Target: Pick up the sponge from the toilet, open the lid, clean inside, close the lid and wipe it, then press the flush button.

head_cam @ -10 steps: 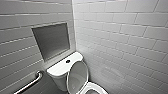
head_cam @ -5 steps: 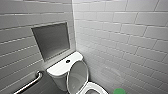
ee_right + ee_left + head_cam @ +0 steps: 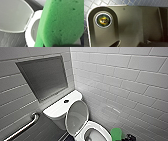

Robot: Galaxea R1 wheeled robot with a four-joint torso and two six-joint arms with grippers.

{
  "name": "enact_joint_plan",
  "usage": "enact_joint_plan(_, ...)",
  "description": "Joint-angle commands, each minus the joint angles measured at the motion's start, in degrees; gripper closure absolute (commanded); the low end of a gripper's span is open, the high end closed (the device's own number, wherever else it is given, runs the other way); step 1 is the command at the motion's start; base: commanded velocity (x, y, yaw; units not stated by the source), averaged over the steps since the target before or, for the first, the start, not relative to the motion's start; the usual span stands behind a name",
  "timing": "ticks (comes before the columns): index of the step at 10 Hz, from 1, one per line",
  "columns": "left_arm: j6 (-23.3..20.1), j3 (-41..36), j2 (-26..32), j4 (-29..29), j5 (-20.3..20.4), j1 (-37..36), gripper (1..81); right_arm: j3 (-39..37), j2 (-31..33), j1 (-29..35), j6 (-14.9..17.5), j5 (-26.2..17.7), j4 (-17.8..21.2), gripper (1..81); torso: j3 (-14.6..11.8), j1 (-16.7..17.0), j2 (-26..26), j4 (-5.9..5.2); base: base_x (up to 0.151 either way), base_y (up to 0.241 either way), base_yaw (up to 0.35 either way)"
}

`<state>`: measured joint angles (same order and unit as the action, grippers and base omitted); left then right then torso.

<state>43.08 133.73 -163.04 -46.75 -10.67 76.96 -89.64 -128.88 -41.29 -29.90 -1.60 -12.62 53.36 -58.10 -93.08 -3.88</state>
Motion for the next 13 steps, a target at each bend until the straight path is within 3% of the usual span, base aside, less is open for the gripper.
enact_joint_plan(1,-0.45,-0.23,0.34,-0.45,-2.78,-1.68,1.0,0.88,1.06,9.94,-0.16,-4.29,1.28,81.1,-0.02,0.00,0.00,0.00,0.000,0.000,0.000)
enact_joint_plan(5,-0.45,1.97,-0.28,-0.45,-2.60,-0.89,1.0,-3.86,-5.71,13.72,-0.16,-5.43,2.77,81.1,1.55,-0.06,0.05,0.00,0.000,0.000,0.000)
enact_joint_plan(6,-0.45,2.68,-0.62,-0.45,-2.43,-0.71,1.0,-5.19,-6.95,14.34,-0.16,-5.52,3.13,81.1,1.58,-0.06,0.05,-5.40,0.000,0.000,0.000)
enact_joint_plan(8,-0.45,3.21,-0.98,-0.45,-2.43,-0.71,1.0,-5.71,-7.30,15.22,-0.16,-5.43,3.13,81.1,1.60,-0.06,0.05,-6.65,0.000,0.000,0.000)
enact_joint_plan(10,-0.45,3.21,-0.98,-0.45,-2.43,-0.71,1.0,-6.77,-7.47,16.01,-0.59,-5.43,3.30,81.1,1.62,-0.06,0.05,-10.30,0.000,0.000,0.000)
enact_joint_plan(11,-0.45,3.21,-0.98,-0.45,-2.43,-0.62,1.0,-7.56,-7.91,16.63,-1.12,-5.26,3.30,81.1,1.62,-0.06,0.05,-10.81,0.000,0.000,0.000)
enact_joint_plan(12,-0.45,3.21,-0.72,-0.45,-2.43,-0.45,1.0,-8.69,-8.79,16.89,-1.47,-4.47,3.39,81.1,1.62,-0.06,0.05,-8.92,0.000,0.000,0.000)
enact_joint_plan(13,-0.45,3.21,-0.54,-0.45,-2.43,-0.10,1.0,-10.62,-10.10,17.07,-3.22,-4.03,3.22,81.1,1.62,-0.06,0.05,-10.29,0.000,0.000,0.000)
